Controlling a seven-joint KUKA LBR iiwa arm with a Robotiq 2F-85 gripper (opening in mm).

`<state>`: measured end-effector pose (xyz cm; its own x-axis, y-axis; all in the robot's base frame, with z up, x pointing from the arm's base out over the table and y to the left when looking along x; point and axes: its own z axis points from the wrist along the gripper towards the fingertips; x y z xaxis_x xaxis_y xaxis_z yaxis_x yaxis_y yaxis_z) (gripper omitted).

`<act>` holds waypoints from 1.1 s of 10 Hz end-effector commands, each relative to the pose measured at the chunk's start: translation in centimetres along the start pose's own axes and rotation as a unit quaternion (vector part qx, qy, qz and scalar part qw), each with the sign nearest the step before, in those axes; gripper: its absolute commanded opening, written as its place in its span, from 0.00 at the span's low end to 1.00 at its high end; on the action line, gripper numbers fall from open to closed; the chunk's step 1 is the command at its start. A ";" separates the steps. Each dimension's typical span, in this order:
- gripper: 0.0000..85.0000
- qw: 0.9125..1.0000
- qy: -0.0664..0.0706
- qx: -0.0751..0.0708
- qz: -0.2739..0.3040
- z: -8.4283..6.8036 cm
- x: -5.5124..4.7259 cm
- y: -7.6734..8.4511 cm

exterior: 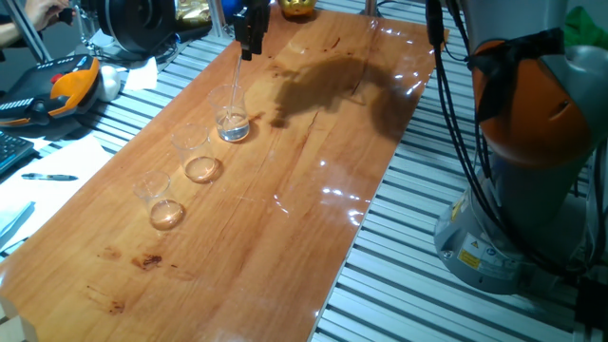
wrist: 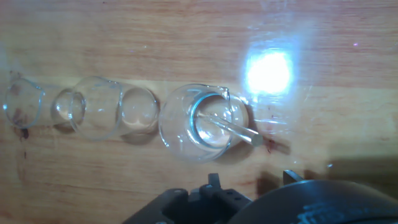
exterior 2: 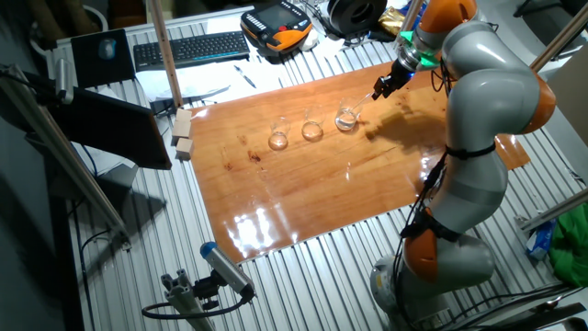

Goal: Stir the beaker with a glass rod

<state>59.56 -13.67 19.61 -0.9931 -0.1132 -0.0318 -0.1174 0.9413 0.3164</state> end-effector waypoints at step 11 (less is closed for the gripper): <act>0.60 1.000 -0.003 -0.008 -0.006 1.3 -1.8 -0.3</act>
<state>61.35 -13.33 18.36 -0.9916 -0.1227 -0.0415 -0.1295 0.9346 0.3313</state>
